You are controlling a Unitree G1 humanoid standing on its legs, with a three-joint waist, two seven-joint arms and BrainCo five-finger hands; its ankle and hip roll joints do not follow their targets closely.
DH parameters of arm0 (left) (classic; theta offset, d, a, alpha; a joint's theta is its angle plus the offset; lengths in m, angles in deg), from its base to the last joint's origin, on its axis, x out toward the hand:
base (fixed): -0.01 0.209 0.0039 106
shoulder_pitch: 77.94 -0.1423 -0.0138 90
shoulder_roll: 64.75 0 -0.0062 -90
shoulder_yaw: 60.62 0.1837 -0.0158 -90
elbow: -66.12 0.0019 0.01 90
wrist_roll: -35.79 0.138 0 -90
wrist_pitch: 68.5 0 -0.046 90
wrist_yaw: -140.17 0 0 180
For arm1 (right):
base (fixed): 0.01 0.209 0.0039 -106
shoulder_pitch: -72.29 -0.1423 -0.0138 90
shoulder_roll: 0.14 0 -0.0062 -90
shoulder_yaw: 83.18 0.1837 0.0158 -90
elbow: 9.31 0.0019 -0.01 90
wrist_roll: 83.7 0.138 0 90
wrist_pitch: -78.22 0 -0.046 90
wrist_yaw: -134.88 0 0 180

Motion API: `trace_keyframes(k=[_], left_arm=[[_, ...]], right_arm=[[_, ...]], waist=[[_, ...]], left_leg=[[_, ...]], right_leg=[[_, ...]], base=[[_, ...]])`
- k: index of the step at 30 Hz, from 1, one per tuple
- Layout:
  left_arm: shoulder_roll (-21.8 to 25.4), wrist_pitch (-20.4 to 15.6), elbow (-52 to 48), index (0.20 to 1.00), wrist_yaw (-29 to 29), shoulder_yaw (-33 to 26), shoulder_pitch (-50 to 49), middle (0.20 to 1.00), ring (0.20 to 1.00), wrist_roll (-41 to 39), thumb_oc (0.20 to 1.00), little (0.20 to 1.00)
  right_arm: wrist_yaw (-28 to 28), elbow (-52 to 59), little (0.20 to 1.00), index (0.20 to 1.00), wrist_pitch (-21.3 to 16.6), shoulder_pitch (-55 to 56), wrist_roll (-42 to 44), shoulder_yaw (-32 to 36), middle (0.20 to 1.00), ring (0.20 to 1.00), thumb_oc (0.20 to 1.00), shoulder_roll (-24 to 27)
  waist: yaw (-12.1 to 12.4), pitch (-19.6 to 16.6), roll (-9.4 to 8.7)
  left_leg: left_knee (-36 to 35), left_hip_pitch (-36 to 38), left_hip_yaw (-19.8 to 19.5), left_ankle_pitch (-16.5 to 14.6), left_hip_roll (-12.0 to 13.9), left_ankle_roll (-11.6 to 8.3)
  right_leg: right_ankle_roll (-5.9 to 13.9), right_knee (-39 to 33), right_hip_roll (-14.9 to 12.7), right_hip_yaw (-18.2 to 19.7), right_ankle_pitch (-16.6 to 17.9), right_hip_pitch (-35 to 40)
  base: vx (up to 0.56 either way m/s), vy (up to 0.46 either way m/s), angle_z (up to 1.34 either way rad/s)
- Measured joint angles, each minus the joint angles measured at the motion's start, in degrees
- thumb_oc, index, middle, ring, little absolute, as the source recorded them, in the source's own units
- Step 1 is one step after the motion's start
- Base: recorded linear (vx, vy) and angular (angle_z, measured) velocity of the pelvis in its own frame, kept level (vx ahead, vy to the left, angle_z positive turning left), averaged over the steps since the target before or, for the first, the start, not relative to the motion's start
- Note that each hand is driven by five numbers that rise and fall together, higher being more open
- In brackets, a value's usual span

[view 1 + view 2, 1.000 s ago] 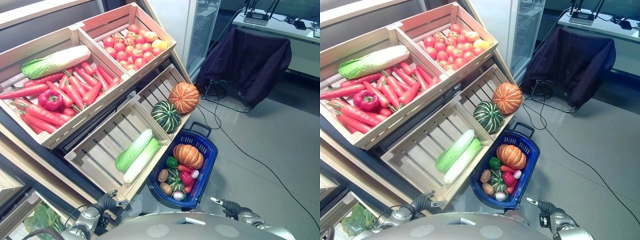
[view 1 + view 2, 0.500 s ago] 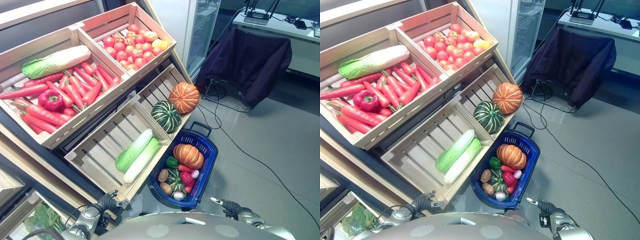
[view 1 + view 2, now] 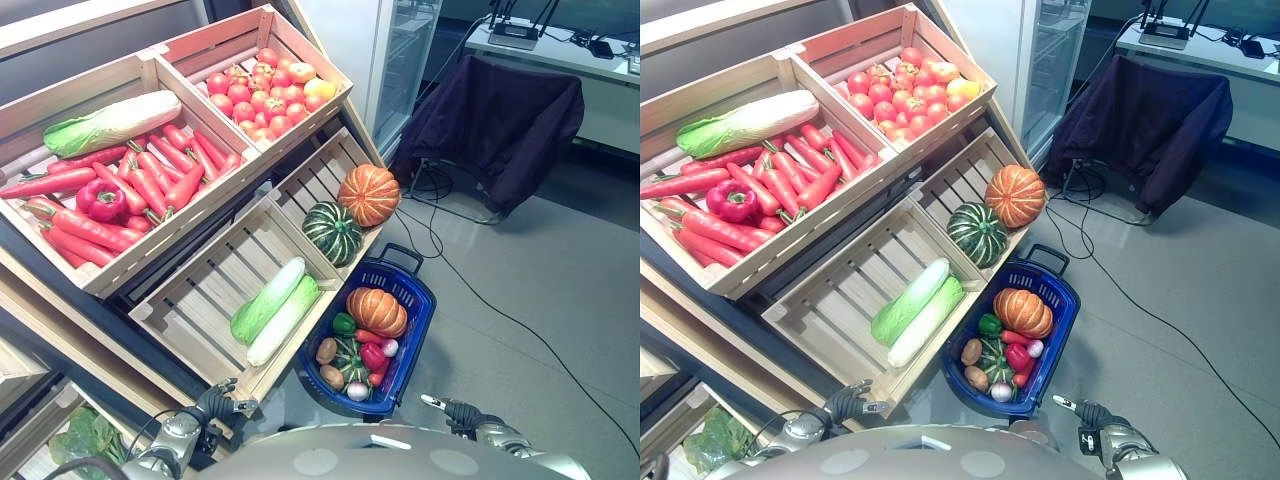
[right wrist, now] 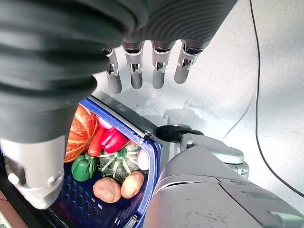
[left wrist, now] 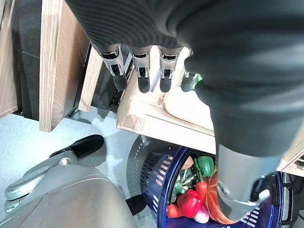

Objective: Pick up fruits and vegetables into the basket

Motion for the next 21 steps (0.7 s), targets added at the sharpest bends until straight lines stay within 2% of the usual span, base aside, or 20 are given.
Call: trace_keyframes(k=[8,13,17,21], left_arm=[[0.0,-0.26,0.0,1.0,-0.02,-0.04,-0.03,1.0,1.0,-0.64,1.0,1.0],[-0.13,-1.74,-0.35,1.0,-0.01,-0.08,-0.02,1.0,1.0,-4.62,1.0,1.0],[-0.33,-3.98,-1.99,1.0,0.0,0.81,1.9,1.0,1.0,-9.27,1.0,1.0],[-1.33,-5.03,-7.07,1.0,-0.44,1.68,6.02,1.0,1.0,-12.25,1.0,1.0]], right_arm=[[-0.05,-0.01,1.0,1.0,0.04,0.02,0.01,0.0,1.0,1.0,1.0,0.0],[0.02,0.0,1.0,1.0,0.35,0.06,0.03,-0.02,1.0,1.0,1.0,0.0],[0.52,0.06,1.0,1.0,0.47,-1.89,0.82,-1.08,1.0,1.0,1.0,0.04],[1.92,1.1,1.0,1.0,0.36,-6.07,1.93,-2.29,1.0,1.0,1.0,0.03]], waist=[[0.0,0.51,-0.04],[0.01,1.55,0.27],[0.0,4.33,0.77],[-0.06,11.11,1.96]], left_leg=[[0.0,-0.18,-0.02,-0.01,0.0,-0.03],[0.01,-2.13,-0.09,0.16,-0.03,-0.09],[0.17,-6.38,-0.35,1.03,-0.29,-0.12],[0.32,-9.37,-0.65,2.37,-0.4,-0.53]], right_leg=[[0.0,0.0,-0.01,0.01,0.0,-0.2],[0.01,0.01,-0.01,0.06,0.03,-2.15],[-0.2,0.02,-0.08,0.37,1.0,-6.34],[-0.74,0.3,-0.03,0.38,2.48,-9.29]], base=[[0.03,-0.002,0.0],[-0.01,0.005,0.0],[-0.22,0.013,0.02],[-0.11,-0.004,0.02]])
